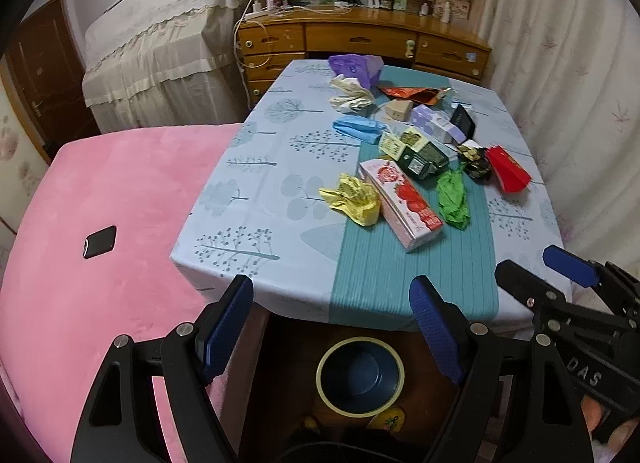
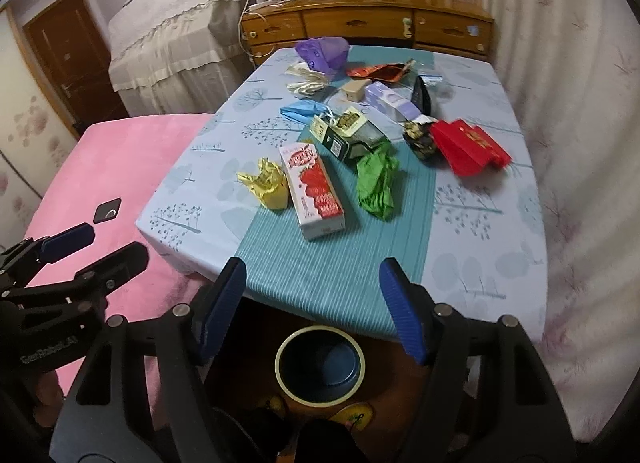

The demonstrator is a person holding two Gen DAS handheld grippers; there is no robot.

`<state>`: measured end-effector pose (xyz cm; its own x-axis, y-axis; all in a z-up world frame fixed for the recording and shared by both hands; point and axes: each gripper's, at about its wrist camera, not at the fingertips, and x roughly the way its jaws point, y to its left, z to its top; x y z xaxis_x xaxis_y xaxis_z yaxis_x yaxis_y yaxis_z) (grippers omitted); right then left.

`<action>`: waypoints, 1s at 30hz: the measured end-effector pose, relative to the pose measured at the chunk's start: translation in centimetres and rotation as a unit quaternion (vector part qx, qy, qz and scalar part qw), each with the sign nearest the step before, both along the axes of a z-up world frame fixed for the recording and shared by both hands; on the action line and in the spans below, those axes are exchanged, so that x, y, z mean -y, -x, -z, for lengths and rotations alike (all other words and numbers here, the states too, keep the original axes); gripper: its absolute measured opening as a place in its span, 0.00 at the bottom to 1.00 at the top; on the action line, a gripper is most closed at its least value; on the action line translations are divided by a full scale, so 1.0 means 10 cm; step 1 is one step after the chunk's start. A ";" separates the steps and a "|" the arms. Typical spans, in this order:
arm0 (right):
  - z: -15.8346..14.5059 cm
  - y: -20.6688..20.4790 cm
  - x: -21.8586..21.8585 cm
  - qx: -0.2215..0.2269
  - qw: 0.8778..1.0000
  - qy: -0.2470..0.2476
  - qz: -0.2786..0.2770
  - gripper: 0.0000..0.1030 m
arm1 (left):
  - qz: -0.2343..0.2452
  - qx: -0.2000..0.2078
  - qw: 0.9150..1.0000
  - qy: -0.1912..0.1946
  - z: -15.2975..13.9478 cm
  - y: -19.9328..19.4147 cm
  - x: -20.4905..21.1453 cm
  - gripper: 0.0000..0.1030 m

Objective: Collect trash
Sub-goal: 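Grasp the yellow crumpled paper with the left tool while the right tool grasps the strawberry milk carton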

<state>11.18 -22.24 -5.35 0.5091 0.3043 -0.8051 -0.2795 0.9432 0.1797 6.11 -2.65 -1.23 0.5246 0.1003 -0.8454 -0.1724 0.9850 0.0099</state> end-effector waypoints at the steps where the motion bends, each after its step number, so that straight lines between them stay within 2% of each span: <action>1: 0.02 -0.06 -0.01 -0.002 1.000 0.000 -0.003 0.65 | -0.003 -0.001 1.000 0.001 0.00 -0.02 -0.02 0.79; 4: 0.08 -0.24 -0.05 -0.009 1.000 0.004 -0.011 0.65 | -0.009 -0.006 1.000 0.020 0.03 -0.18 -0.16 0.79; 10: 0.28 -0.60 -0.25 -0.021 0.999 0.033 -0.017 0.65 | -0.003 -0.020 0.997 0.071 0.20 -0.77 -0.48 0.79; 16: 0.57 -1.02 -0.52 -0.058 0.997 0.054 -0.007 0.65 | 0.046 -0.079 0.989 0.120 0.55 -1.53 -0.68 0.79; 21: 0.91 -1.37 -0.75 -0.081 0.994 0.077 -0.002 0.65 | 0.062 -0.112 0.984 0.126 0.85 -1.93 -0.74 0.79; 28: 1.32 -1.66 -0.90 -0.115 0.988 0.101 -0.003 0.65 | 0.063 -0.144 0.978 0.138 1.15 -2.19 -0.79 0.79; 29: 1.35 -1.69 -0.91 -0.119 0.988 0.098 -0.003 0.57 | 0.062 -0.147 0.977 0.141 1.18 -2.22 -0.78 0.79; 30: 1.36 -1.70 -0.91 -0.120 0.989 0.090 -0.006 0.55 | 0.062 -0.148 0.976 0.144 1.19 -2.23 -0.77 0.79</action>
<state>28.23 -13.15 -19.00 0.2948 0.1506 -0.9436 -0.2609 0.9627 0.0722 28.41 5.08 -13.10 0.2454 -0.2132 -0.9457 -0.0840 0.9672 -0.2398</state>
